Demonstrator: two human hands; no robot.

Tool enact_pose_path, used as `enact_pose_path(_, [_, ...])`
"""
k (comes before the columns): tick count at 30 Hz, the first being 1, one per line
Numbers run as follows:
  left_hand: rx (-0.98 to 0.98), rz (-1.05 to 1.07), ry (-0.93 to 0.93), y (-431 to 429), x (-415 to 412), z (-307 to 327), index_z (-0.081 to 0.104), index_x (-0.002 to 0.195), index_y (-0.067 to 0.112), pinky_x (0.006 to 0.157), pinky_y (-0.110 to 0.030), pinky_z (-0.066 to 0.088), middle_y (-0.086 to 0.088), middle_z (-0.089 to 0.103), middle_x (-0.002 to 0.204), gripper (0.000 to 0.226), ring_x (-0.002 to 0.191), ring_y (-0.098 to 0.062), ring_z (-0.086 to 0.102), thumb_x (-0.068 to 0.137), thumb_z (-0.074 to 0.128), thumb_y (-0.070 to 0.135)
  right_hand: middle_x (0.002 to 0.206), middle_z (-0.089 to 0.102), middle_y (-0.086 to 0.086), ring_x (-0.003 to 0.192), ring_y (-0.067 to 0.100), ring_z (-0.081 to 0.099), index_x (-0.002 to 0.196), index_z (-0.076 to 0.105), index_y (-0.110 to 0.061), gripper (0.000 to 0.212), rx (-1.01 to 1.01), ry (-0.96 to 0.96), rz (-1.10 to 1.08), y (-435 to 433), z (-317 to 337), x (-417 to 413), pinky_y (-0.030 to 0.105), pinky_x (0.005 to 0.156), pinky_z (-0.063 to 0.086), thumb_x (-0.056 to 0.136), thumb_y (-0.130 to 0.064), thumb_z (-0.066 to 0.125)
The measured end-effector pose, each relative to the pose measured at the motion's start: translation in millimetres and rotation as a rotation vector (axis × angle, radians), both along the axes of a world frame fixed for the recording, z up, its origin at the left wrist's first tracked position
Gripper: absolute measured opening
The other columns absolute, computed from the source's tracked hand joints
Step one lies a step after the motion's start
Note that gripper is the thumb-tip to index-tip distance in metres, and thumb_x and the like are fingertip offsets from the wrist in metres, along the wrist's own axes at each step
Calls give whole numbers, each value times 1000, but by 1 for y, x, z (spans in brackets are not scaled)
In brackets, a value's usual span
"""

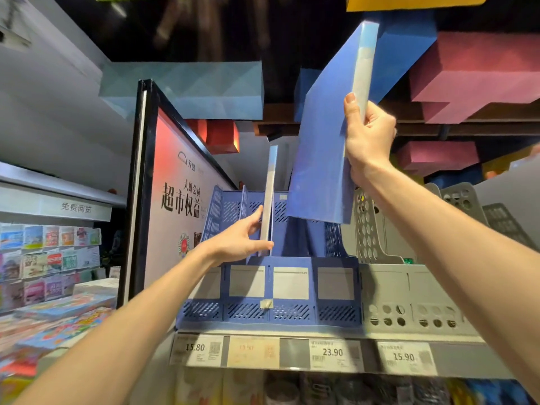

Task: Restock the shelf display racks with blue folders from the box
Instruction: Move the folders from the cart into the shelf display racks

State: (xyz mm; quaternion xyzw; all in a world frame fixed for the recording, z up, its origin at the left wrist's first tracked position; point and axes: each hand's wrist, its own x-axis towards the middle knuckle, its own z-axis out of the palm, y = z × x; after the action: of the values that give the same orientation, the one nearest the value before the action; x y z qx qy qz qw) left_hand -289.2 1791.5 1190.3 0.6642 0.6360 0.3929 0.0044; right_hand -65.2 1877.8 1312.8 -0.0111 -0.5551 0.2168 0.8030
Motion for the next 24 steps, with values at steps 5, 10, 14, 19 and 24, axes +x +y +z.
enact_pose_path(5, [23, -10, 23, -6, 5, 0, 7, 160, 27, 116, -26, 27, 16, 32, 149, 80, 141, -6, 33, 101, 60, 17, 54, 26, -13, 51, 4, 24, 57, 27, -24, 54, -8, 32, -108, -1, 2, 19, 25, 52, 21, 97, -40, 60])
enact_pose_path(10, [136, 1, -27, -3, 9, 2, 4, 162, 29, 123, -43, 29, 8, 28, 164, 76, 147, -10, 34, 104, 54, 28, 55, 28, -13, 51, 3, 25, 58, 30, -23, 53, -19, -18, -127, 4, -11, 19, 24, 52, 21, 98, -42, 59])
enact_pose_path(14, [205, 3, -7, 4, 14, 3, 10, 161, 36, 121, -43, 31, 13, 35, 159, 67, 144, -10, 39, 106, 47, 27, 53, 29, -12, 45, 3, 30, 57, 29, -24, 52, 19, -45, -168, 4, -17, 19, 20, 50, 22, 100, -36, 58])
enact_pose_path(19, [230, 27, -2, 9, 14, -2, 6, 161, 35, 122, -40, 30, 18, 31, 159, 67, 143, -12, 40, 107, 44, 29, 57, 30, -12, 50, 2, 27, 60, 29, -25, 50, 65, -7, -221, 3, 2, 39, 23, 52, 24, 99, -42, 56])
enact_pose_path(24, [229, 66, -13, 20, 21, 2, -5, 161, 34, 122, -38, 19, 16, 7, 166, 65, 151, -15, 25, 109, 36, 35, 54, 28, -14, 52, 3, 24, 59, 28, -26, 52, 93, -14, -262, 3, 7, 30, 29, 58, 25, 98, -43, 57])
